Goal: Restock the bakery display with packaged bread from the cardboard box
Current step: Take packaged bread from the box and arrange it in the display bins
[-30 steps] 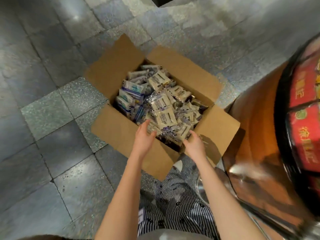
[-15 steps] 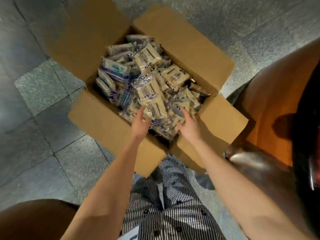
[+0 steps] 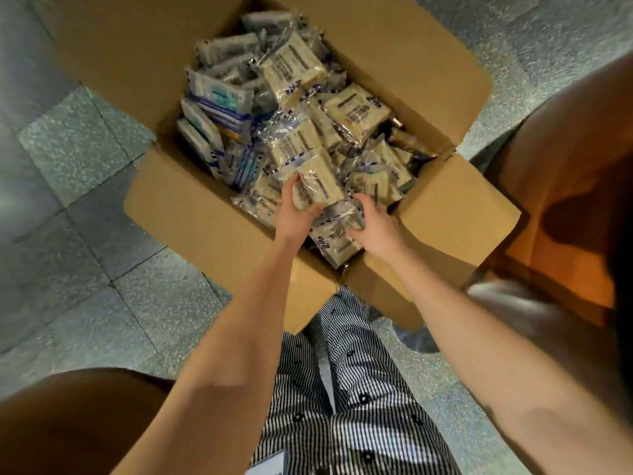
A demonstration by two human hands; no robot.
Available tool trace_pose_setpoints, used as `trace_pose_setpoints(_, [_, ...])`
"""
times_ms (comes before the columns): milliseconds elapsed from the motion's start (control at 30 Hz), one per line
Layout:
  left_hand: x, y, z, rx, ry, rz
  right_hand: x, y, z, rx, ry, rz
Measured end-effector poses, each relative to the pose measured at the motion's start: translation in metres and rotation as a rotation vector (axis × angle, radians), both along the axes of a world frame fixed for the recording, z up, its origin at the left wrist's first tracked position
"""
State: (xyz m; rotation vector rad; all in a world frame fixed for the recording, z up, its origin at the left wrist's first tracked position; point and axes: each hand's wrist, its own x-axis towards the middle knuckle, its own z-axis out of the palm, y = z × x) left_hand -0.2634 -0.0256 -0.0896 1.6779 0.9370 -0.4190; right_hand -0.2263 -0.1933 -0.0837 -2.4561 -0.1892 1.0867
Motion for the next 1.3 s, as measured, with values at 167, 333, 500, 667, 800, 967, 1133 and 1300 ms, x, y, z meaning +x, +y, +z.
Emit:
trace_pose_setpoints(167, [0.001, 0.003, -0.003, -0.215, -0.055, 0.144, -0.015, 0.008, 0.013, 0.089, 0.074, -0.174])
trace_pose_setpoints(333, [-0.003, 0.012, 0.012, -0.253, -0.134, 0.284, -0.033, 0.008, 0.03, 0.161, 0.075, -0.377])
trace_pose_setpoints(500, [-0.028, 0.031, 0.048, -0.153, -0.219, 0.332, -0.05, 0.002, 0.068, 0.263, -0.01, -0.667])
trace_pose_setpoints(667, [-0.086, 0.054, 0.094, -0.03, -0.334, 0.317, -0.078, 0.013, 0.106, 0.385, -0.12, -0.867])
trace_pose_setpoints(800, [-0.145, 0.082, 0.129, 0.02, -0.368, 0.344, -0.106, 0.036, 0.145, 0.474, -0.206, -0.935])
trace_pose_setpoints(967, [-0.223, 0.137, 0.162, 0.035, -0.412, 0.437, -0.149, 0.078, 0.19, 0.566, -0.321, -0.872])
trace_pose_setpoints(1133, [-0.287, 0.198, 0.202, 0.062, -0.497, 0.561, -0.196, 0.14, 0.229, 0.632, -0.321, -0.714])
trace_pose_setpoints(1300, [-0.348, 0.247, 0.247, 0.121, -0.597, 0.704, -0.229, 0.206, 0.268, 0.706, -0.297, -0.491])
